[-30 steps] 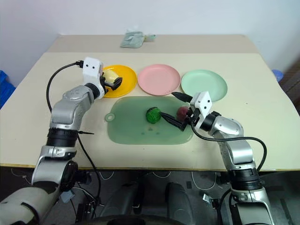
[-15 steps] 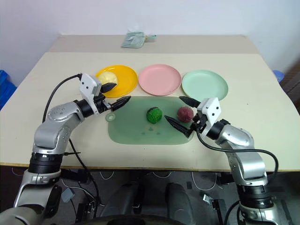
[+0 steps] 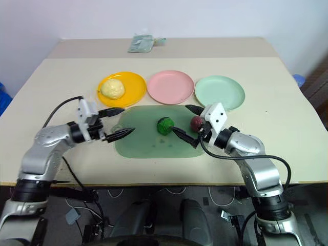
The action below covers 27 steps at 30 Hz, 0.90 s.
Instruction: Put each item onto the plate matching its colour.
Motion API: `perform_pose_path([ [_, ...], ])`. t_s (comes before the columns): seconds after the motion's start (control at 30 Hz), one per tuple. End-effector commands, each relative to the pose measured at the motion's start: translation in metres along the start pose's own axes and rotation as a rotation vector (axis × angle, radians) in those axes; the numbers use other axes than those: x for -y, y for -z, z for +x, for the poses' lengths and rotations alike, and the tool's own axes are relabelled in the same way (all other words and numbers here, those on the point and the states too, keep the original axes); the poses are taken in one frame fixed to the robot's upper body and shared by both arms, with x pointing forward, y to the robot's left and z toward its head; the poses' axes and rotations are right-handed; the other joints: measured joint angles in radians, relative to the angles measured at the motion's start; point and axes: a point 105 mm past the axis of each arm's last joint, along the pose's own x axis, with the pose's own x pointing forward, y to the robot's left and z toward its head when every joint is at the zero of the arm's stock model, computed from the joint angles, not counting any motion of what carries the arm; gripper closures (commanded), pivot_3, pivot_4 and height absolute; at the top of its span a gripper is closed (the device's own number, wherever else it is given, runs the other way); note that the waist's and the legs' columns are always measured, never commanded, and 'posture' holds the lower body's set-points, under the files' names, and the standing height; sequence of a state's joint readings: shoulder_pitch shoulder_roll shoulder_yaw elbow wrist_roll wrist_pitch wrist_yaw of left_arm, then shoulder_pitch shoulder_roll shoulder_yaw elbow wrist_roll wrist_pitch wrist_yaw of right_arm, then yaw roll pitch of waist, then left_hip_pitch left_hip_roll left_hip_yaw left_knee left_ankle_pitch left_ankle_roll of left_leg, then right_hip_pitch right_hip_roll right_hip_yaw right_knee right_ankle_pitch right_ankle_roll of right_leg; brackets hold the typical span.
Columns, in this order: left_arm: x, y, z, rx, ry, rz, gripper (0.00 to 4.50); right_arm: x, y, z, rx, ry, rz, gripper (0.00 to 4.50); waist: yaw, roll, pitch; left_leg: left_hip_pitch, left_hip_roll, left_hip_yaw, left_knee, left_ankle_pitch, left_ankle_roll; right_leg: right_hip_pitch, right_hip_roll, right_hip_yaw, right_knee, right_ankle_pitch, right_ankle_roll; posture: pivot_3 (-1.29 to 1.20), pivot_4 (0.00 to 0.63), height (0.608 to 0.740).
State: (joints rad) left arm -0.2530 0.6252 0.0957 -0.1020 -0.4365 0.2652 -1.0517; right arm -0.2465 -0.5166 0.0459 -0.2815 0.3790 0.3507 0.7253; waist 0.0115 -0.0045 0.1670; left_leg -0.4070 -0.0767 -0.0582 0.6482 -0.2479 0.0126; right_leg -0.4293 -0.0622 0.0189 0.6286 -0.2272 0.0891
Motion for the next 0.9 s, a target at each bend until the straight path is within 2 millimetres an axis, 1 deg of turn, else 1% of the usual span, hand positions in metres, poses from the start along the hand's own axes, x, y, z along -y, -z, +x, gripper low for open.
perform_pose_path([
  [0.03, 0.013, -0.016, -0.021, 0.029, 0.076, 0.066, 0.10, -0.003, 0.002, 0.015, -0.015, -0.028, 0.002, 0.00, -0.001, 0.000, 0.000, 0.000, 0.000, 0.000, 0.000, 0.000, 0.000, 0.000, 0.000, 0.000, 0.000, 0.000, 0.000, 0.00, 0.150, 0.740],
  [0.17, 0.015, -0.019, -0.029, 0.024, 0.058, 0.069, 0.10, -0.008, 0.018, 0.023, -0.068, -0.054, 0.032, 0.00, 0.004, 0.000, 0.000, 0.000, 0.000, 0.000, 0.000, 0.000, 0.000, 0.000, -0.001, 0.000, 0.000, 0.000, -0.001, 0.00, 0.150, 0.740],
  [0.4, 0.023, -0.030, -0.023, 0.028, 0.040, 0.081, 0.10, -0.004, 0.038, 0.036, -0.128, -0.047, 0.038, 0.00, -0.002, 0.000, 0.000, 0.000, 0.000, 0.000, 0.000, 0.000, 0.000, 0.000, 0.000, 0.000, 0.000, 0.000, -0.001, 0.00, 0.150, 0.740],
  [0.5, 0.026, -0.033, -0.021, 0.030, 0.035, 0.080, 0.00, 0.000, 0.042, 0.039, -0.143, -0.041, 0.035, 0.85, -0.002, 0.000, 0.000, 0.000, 0.000, 0.000, 0.000, 0.000, 0.000, 0.000, 0.000, 0.000, 0.000, 0.000, 0.000, 0.00, 0.150, 0.740],
  [0.57, 0.027, -0.034, -0.020, 0.030, 0.027, 0.082, 0.00, 0.003, 0.043, 0.041, -0.143, -0.035, 0.033, 1.80, -0.002, 0.000, 0.000, 0.000, 0.000, 0.000, 0.000, 0.000, 0.000, 0.000, 0.000, 0.000, 0.000, 0.000, 0.000, 0.00, 0.150, 0.740],
  [0.6, 0.027, -0.034, -0.020, 0.030, 0.021, 0.081, 0.00, 0.004, 0.043, 0.043, -0.139, -0.032, 0.032, 2.39, -0.002, 0.000, 0.000, 0.000, 0.000, 0.000, 0.000, 0.000, 0.000, 0.000, 0.000, 0.000, 0.000, 0.000, 0.000, 0.00, 0.150, 0.740],
  [0.63, 0.027, -0.034, -0.020, 0.030, 0.016, 0.080, 0.00, 0.004, 0.042, 0.044, -0.134, -0.031, 0.033, 2.84, -0.002, 0.000, 0.000, 0.000, 0.000, 0.000, 0.000, 0.000, 0.000, 0.000, 0.000, 0.000, 0.000, 0.000, 0.000, 0.00, 0.150, 0.740],
  [0.73, 0.028, -0.032, -0.021, 0.028, 0.000, 0.079, 0.00, 0.005, 0.034, 0.048, -0.096, -0.029, 0.037, 4.47, -0.002, 0.000, 0.000, 0.000, 0.000, 0.000, 0.000, 0.000, 0.000, 0.000, 0.000, 0.000, 0.000, 0.000, 0.000, 0.00, 0.150, 0.740],
  [0.9, 0.027, -0.027, -0.026, 0.022, -0.029, 0.076, 0.00, 0.005, 0.008, 0.049, -0.012, -0.067, 0.038, 4.47, -0.002, 0.000, 0.000, 0.000, 0.000, 0.000, 0.000, 0.000, 0.000, 0.000, 0.000, 0.000, 0.000, 0.000, 0.000, 0.00, 0.150, 0.740],
])
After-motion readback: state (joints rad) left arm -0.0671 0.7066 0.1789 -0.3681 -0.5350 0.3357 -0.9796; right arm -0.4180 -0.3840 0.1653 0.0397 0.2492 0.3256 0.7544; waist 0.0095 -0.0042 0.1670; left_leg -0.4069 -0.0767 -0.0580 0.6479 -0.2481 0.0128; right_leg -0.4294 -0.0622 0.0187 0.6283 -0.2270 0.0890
